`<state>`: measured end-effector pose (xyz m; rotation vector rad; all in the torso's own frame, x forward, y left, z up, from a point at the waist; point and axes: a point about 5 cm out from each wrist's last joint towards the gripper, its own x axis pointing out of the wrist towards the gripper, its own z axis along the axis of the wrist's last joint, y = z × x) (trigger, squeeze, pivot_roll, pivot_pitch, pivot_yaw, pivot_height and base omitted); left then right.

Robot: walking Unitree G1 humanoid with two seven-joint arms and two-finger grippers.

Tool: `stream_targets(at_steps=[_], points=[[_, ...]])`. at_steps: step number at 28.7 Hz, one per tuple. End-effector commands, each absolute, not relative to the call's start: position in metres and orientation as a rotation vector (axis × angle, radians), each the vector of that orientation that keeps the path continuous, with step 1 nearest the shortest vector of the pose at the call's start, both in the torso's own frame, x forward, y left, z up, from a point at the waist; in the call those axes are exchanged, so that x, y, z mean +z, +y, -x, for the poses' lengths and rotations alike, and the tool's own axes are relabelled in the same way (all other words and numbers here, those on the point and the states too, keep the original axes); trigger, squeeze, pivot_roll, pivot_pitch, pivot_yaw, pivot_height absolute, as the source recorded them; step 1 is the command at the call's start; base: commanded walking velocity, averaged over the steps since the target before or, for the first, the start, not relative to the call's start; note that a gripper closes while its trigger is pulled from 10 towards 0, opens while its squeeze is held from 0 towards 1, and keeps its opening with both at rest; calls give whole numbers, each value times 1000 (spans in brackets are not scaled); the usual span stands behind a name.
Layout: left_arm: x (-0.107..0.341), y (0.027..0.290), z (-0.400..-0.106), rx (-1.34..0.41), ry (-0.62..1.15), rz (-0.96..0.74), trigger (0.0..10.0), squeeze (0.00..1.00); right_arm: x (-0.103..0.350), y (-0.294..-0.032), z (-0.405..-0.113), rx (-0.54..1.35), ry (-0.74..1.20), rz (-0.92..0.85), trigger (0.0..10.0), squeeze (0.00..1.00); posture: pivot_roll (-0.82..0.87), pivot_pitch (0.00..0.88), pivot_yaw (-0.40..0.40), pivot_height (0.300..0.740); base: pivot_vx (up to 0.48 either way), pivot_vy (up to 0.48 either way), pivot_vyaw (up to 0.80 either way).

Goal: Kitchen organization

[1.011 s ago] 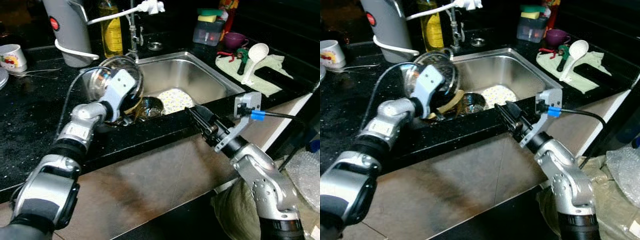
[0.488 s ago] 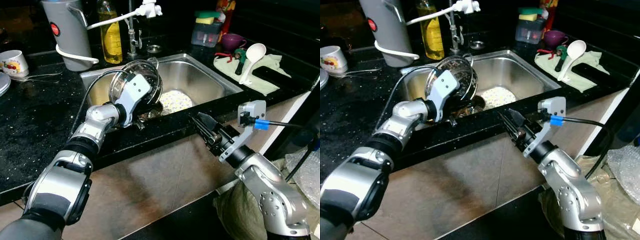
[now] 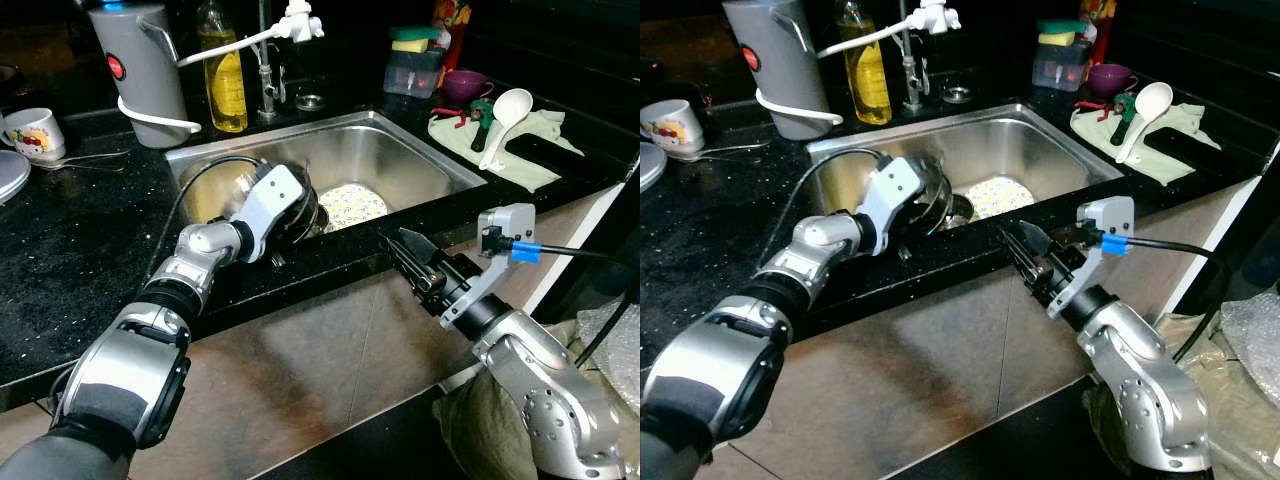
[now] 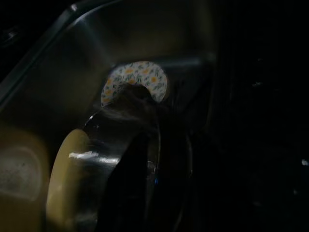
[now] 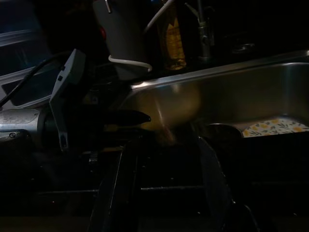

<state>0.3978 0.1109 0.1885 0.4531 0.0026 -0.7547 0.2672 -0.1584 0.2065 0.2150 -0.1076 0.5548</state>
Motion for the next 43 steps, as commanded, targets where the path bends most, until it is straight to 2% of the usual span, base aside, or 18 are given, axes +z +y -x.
stream_targets(at_steps=[1, 10, 11, 12, 13, 16, 17, 19, 27, 29, 31, 34, 37, 43], points=[[188, 115, -399, -737, 7, -471, 10000, 1000, 208, -161, -267, 549, -108, -225, 10000, 0, -189, 0, 40, 740, 0, 0, 0], [205, 128, -403, -645, -80, -437, 10000, 1000, 209, -162, -272, 542, -118, -230, 10000, 0, -178, 0, 39, 740, 0, 0, 0], [210, 129, -402, -639, -116, -407, 10000, 478, 208, -161, -273, 545, -119, -239, 10000, 0, -173, 0, 37, 740, 0, 0, 0], [213, 129, -402, -636, -138, -388, 10000, 478, 207, -160, -273, 546, -119, -245, 10000, 0, -173, 0, 37, 740, 0, 0, 0], [216, 129, -400, -637, -178, -360, 10000, 0, 204, -158, -273, 555, -122, -261, 10000, 0, -167, 0, 31, 740, 0, 0, 0], [221, 126, -394, -649, -248, -310, 10000, 0, 201, -153, -273, 577, -131, -295, 10000, 0, -152, 0, 20, 740, 0, 0, 0], [226, 121, -380, -677, -334, -236, 10000, 0, 197, -147, -271, 630, -153, -369, 10000, 0, -136, 0, 13, 740, 0, 0, 0], [228, 118, -368, -689, -380, -188, 10000, 0, 195, -143, -269, 682, -168, -434, 10000, 0, -121, 0, 6, 740, 0, 0, 0], [220, 115, -332, -658, -407, -124, 10000, 0, 182, -143, -265, 755, -153, -499, 10000, 0, -96, 0, 2, 740, 0, 0, 0], [201, 105, -301, -657, -363, -21, 10000, 0, 164, -149, -263, 787, -97, -528, 10000, 0, -80, 0, -10, 740, 0, 0, 0], [191, 97, -283, -699, -318, 20, 10000, 0, 156, -152, -259, 823, -71, -542, 10000, 0, -68, 0, -24, 740, 0, 0, 0], [173, 81, -252, -864, -232, 68, 10000, 0, 151, -154, -254, 895, -46, -588, 10000, 0, -57, 0, -40, 740, 0, 0, 0], [166, 76, -238, -941, -185, 76, 10000, 0, 149, -155, -252, 923, -34, -599, 10000, 0, -55, 0, -44, 740, 0, 0, 0], [147, 87, -224, -942, -85, 71, 10000, 0, 140, -159, -250, 902, -3, -574, 10000, 0, -58, 0, -44, 740, 0, 0, 0]])
